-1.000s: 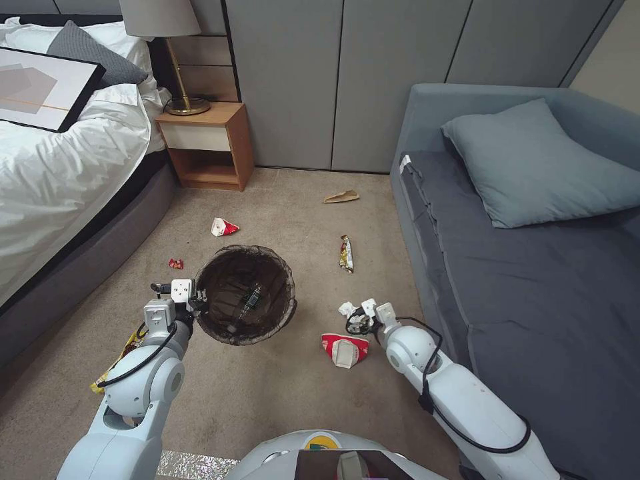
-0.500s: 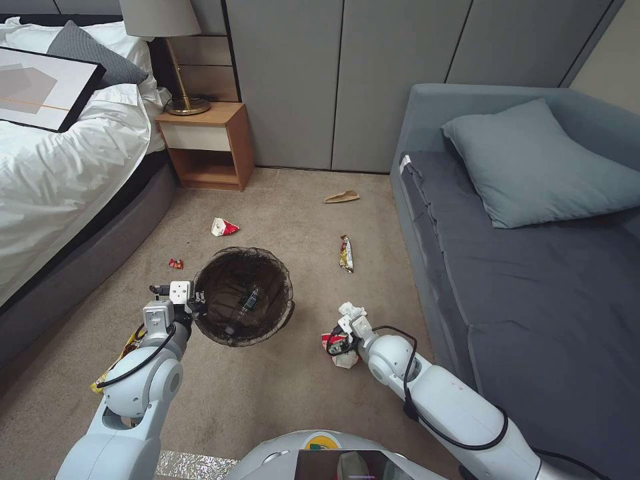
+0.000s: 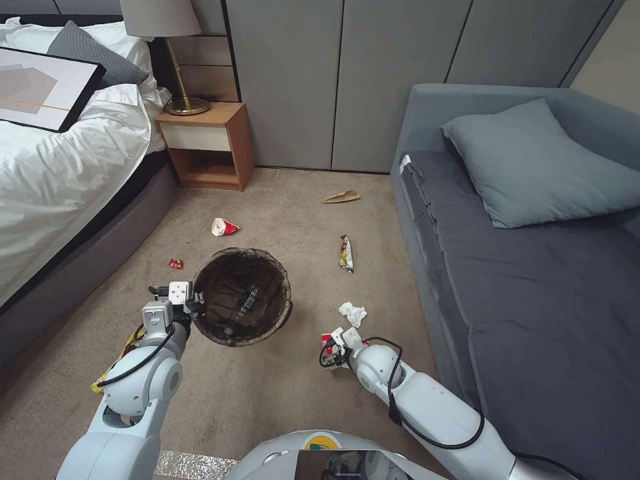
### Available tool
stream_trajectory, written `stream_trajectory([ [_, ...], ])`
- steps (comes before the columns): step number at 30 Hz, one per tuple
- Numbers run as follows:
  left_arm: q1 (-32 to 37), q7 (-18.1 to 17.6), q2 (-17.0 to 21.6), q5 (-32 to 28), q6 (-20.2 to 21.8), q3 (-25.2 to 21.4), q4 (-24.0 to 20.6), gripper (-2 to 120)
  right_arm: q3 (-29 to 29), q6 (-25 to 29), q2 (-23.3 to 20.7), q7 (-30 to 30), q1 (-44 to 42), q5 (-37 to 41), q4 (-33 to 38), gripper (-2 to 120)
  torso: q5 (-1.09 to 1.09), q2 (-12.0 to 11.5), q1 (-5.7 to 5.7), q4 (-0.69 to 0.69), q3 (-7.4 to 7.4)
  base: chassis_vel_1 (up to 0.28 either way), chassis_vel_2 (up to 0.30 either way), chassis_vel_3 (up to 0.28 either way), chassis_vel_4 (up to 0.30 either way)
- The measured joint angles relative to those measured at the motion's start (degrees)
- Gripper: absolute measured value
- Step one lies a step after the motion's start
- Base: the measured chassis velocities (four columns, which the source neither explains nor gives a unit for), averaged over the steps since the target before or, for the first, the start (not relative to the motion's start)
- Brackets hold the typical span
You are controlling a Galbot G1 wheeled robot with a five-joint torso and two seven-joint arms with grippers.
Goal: Pick up the trash bin, then pick up the garbage from the floor and place it into the trash bin.
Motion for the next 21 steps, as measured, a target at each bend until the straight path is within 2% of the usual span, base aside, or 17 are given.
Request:
stream_trajectory([
  [21,-0.58,0.10,0.07,-0.08,-0.19,-0.03,0.79,3,2.90,3.49,0.55,-2.25,-1.38,-3.13,-4.88,100,0.01,0.00,0.00,0.00,0.00,0.000,0.000,0.000,0.000],
])
